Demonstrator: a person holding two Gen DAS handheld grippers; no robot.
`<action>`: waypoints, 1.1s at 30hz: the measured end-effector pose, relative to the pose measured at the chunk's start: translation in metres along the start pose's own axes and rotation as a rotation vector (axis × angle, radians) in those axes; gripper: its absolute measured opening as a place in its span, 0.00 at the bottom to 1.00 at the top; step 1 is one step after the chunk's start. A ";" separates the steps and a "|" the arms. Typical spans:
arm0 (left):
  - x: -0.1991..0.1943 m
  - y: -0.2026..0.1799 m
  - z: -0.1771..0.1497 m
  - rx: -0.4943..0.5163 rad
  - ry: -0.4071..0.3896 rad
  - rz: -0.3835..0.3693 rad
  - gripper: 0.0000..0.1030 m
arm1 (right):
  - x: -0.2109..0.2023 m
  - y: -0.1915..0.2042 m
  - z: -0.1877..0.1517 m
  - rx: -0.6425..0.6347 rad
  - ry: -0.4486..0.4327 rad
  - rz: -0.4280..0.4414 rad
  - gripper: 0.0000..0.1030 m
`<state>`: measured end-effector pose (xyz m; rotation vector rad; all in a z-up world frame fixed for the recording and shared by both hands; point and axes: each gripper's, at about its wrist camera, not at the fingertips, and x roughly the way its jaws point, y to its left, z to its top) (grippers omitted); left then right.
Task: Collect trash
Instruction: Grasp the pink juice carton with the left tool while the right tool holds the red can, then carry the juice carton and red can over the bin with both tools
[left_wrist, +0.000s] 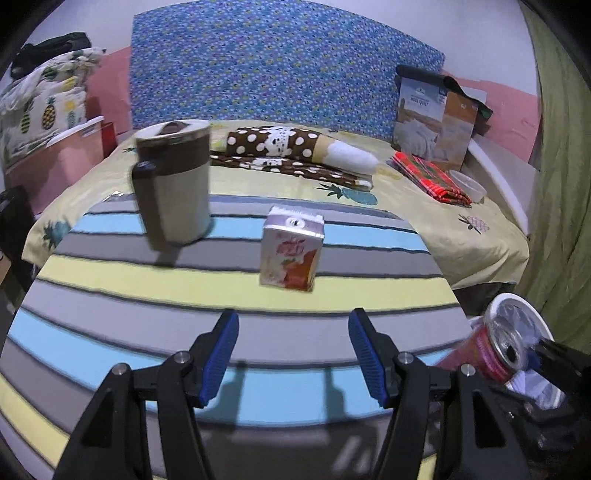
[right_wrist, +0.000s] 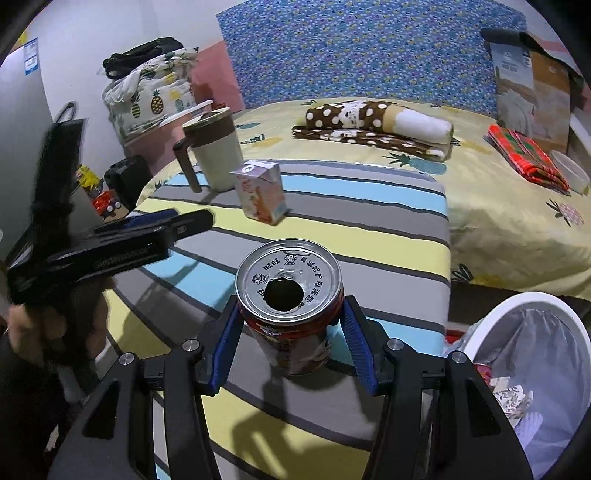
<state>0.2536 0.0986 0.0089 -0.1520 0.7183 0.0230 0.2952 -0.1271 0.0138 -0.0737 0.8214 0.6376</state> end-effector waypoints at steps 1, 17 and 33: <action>0.007 -0.001 0.004 0.005 0.001 0.004 0.64 | 0.000 -0.001 0.000 0.002 0.001 0.001 0.54; 0.076 -0.002 0.031 0.046 0.031 0.029 0.71 | 0.005 -0.018 -0.002 0.023 0.006 0.023 0.54; 0.021 -0.006 0.002 0.057 0.020 -0.034 0.54 | 0.002 -0.015 -0.003 0.018 0.006 0.014 0.54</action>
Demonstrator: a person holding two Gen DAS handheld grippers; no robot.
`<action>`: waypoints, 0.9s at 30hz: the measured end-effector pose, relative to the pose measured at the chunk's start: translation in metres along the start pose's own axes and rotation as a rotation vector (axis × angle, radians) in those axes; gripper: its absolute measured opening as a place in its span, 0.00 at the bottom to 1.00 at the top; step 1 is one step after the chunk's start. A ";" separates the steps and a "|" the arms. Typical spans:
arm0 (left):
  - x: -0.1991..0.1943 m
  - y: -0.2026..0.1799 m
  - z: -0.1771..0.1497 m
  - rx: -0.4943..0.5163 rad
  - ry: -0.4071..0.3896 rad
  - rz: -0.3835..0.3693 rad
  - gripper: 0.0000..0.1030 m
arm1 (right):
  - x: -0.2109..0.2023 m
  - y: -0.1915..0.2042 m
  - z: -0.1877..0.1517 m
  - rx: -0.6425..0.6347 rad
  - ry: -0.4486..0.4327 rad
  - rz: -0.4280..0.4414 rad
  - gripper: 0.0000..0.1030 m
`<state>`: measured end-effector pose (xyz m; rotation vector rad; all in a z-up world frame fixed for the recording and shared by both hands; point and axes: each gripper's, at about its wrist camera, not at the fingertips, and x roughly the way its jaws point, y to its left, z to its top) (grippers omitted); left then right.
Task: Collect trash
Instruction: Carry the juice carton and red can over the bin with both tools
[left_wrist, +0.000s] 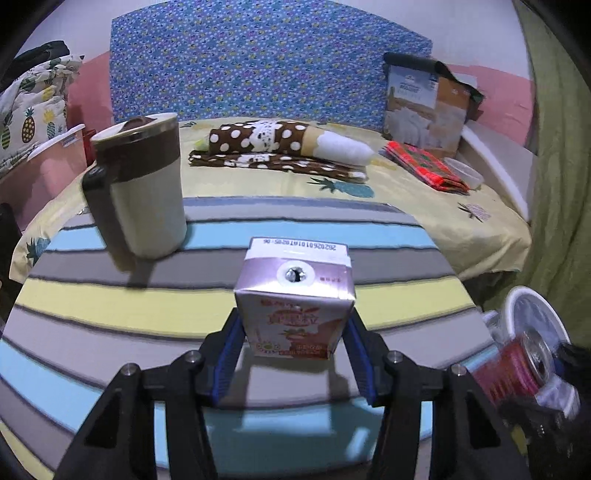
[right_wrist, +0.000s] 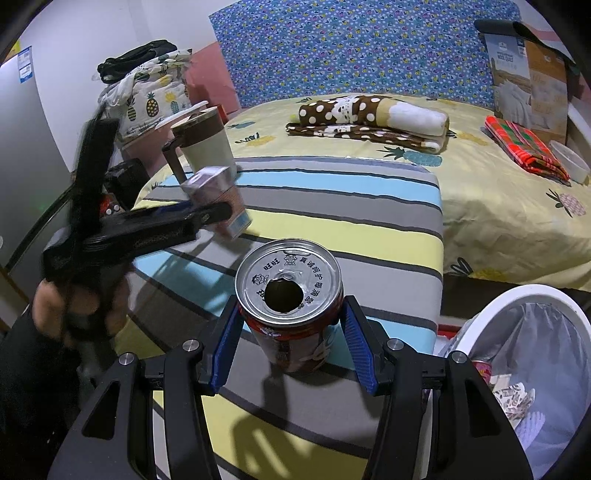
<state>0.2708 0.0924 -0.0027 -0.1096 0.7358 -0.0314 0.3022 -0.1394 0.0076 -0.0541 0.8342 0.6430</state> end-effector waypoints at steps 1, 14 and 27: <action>-0.006 -0.001 -0.004 0.000 0.002 -0.006 0.54 | -0.001 0.001 0.000 0.000 0.000 0.000 0.54; -0.068 -0.020 -0.060 0.001 0.035 -0.036 0.54 | -0.017 0.009 -0.015 -0.004 0.003 -0.007 0.54; -0.081 -0.027 -0.087 -0.035 0.053 -0.032 0.56 | -0.026 0.013 -0.026 -0.004 0.005 -0.009 0.54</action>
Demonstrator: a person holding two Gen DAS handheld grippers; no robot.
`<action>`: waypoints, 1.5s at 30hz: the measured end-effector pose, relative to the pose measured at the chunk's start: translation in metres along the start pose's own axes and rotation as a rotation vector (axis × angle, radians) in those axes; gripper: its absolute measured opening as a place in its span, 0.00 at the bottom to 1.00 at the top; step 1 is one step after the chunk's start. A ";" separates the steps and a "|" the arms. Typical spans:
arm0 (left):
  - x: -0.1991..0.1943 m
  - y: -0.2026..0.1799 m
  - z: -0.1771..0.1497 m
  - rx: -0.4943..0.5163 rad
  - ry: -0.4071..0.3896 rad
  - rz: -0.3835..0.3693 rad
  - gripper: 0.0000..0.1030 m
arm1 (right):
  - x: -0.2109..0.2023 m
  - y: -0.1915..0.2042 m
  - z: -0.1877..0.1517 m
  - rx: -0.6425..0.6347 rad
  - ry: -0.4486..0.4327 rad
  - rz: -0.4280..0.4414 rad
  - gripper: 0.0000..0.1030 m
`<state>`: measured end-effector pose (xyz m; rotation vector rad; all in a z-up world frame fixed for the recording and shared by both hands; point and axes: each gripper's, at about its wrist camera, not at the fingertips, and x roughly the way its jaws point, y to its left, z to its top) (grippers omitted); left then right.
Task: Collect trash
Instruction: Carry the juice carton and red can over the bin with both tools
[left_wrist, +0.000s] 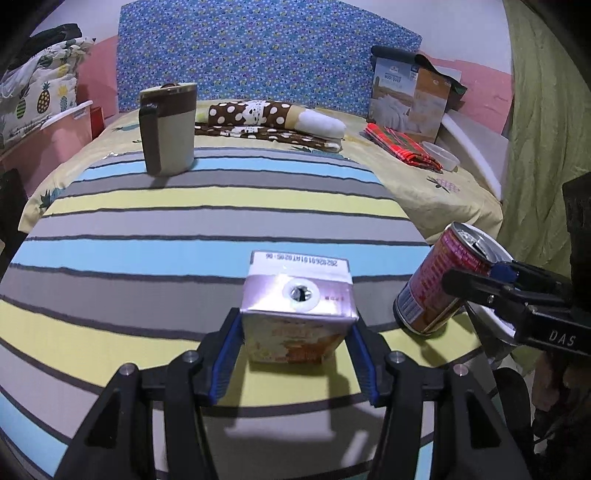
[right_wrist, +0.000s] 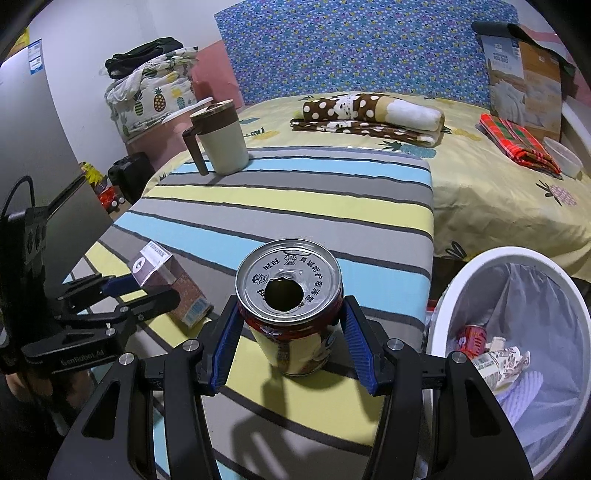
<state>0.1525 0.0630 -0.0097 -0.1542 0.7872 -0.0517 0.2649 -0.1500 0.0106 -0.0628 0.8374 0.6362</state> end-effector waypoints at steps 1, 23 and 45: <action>-0.001 -0.001 -0.002 0.000 0.000 0.003 0.56 | 0.000 0.000 0.000 0.001 0.000 -0.001 0.54; -0.013 -0.017 0.000 0.000 -0.058 0.059 0.55 | -0.019 0.001 -0.003 -0.009 -0.043 -0.003 0.54; -0.019 -0.102 0.020 0.108 -0.074 -0.112 0.55 | -0.077 -0.045 -0.012 0.096 -0.150 -0.113 0.54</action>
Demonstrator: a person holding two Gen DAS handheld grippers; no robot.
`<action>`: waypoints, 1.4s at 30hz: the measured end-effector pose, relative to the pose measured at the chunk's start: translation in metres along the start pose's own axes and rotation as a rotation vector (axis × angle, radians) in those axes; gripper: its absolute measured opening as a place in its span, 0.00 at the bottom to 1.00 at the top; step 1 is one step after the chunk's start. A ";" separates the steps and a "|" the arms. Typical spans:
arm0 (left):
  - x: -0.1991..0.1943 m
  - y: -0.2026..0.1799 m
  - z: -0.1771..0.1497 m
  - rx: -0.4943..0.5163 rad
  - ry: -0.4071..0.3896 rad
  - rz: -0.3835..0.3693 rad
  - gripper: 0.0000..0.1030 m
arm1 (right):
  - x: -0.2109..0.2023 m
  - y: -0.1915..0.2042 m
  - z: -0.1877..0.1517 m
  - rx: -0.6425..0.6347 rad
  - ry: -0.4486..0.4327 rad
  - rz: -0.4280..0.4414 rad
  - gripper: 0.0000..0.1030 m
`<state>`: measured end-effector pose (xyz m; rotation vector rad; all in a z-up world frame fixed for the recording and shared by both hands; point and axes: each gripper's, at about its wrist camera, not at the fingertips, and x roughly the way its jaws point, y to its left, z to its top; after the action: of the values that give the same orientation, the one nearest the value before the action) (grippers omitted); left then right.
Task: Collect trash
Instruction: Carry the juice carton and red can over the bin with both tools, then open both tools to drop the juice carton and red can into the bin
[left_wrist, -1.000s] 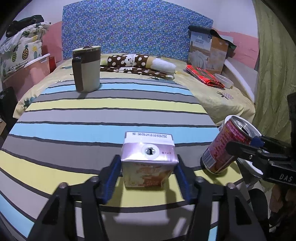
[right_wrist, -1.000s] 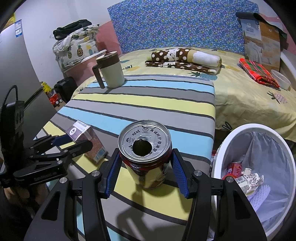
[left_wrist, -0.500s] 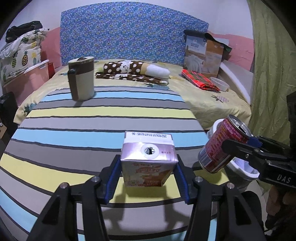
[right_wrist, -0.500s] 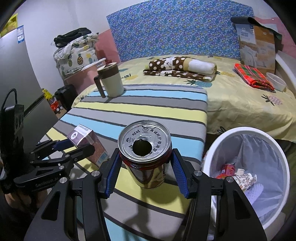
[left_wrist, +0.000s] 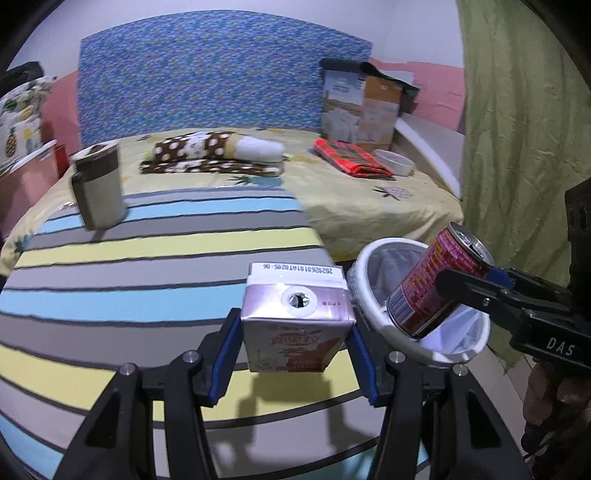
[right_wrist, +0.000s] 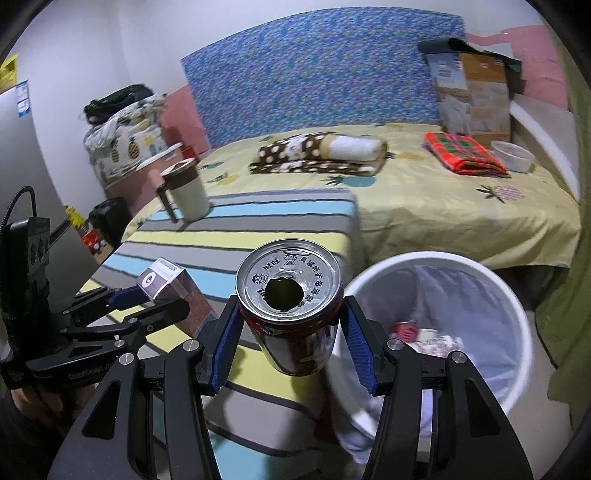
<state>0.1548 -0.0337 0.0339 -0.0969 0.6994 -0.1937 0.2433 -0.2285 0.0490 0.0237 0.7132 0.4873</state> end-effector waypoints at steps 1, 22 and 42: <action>0.002 -0.006 0.002 0.008 0.001 -0.014 0.55 | -0.003 -0.004 -0.001 0.007 -0.004 -0.009 0.54; 0.066 -0.119 0.016 0.138 0.086 -0.236 0.56 | -0.017 -0.095 -0.031 0.210 0.028 -0.175 0.54; 0.088 -0.130 0.005 0.153 0.124 -0.289 0.67 | -0.017 -0.112 -0.042 0.229 0.067 -0.199 0.59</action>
<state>0.2051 -0.1792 0.0017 -0.0388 0.7907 -0.5330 0.2532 -0.3416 0.0066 0.1505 0.8255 0.2146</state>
